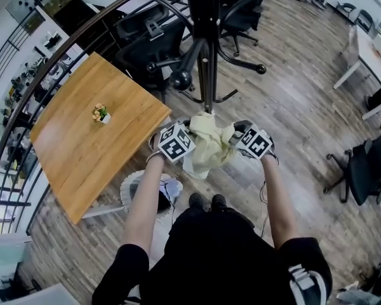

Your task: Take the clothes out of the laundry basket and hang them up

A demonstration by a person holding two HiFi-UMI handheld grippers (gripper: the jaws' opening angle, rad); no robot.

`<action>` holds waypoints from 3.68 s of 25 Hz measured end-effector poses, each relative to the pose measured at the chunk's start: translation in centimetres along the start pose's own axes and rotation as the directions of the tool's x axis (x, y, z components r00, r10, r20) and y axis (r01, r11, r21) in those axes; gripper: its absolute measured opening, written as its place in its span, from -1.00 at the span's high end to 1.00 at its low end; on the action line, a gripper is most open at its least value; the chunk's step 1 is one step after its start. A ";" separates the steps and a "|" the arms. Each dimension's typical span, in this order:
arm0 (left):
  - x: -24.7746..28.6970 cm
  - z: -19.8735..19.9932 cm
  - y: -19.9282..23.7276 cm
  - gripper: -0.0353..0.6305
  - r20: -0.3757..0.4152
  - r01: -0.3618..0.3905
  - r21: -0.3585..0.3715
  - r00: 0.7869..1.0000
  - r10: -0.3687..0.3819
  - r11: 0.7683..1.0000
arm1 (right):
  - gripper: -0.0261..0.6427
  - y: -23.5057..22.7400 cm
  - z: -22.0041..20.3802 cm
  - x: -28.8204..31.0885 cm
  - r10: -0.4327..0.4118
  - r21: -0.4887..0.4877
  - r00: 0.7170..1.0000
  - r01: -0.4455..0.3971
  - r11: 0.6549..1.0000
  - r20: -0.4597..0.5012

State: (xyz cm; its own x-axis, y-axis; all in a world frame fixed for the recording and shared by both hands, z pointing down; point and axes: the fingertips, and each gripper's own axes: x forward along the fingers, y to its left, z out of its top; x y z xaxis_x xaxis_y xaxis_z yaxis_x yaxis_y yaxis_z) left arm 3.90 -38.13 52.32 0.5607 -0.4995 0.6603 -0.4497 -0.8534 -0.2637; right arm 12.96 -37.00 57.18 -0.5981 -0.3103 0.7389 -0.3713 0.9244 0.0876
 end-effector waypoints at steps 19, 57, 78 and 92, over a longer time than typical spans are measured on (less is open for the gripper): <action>0.6 6.4 0.0 0.70 0.084 -0.022 0.017 0.996 0.021 1.000 | 0.08 3.7 8.7 -2.7 0.208 0.121 0.910 -0.266 0.956 0.358; -2.5 -2.6 -1.7 0.50 0.046 -0.090 -0.163 0.994 0.099 0.983 | 0.18 0.8 1.6 -1.2 -0.004 -0.104 0.997 0.011 0.995 0.074; -10.6 -7.9 -4.4 0.82 0.063 -0.352 -0.363 0.915 0.399 0.863 | 0.90 4.9 7.1 -5.8 -0.013 -0.060 0.868 0.050 0.997 0.497; -17.6 -16.5 -5.2 0.82 0.046 -0.387 -0.444 0.891 0.452 0.808 | 0.90 13.0 11.2 -0.5 0.063 -0.077 0.873 -0.029 0.997 0.483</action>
State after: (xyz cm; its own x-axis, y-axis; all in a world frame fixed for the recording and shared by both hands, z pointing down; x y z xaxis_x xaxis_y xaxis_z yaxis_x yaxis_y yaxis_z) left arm -15.11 -22.41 53.72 0.3281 -0.8374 0.4371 -0.8892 -0.4300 -0.1562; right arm 0.44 -27.37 50.45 -0.8887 -0.3203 0.3280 -0.2981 0.9473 0.1172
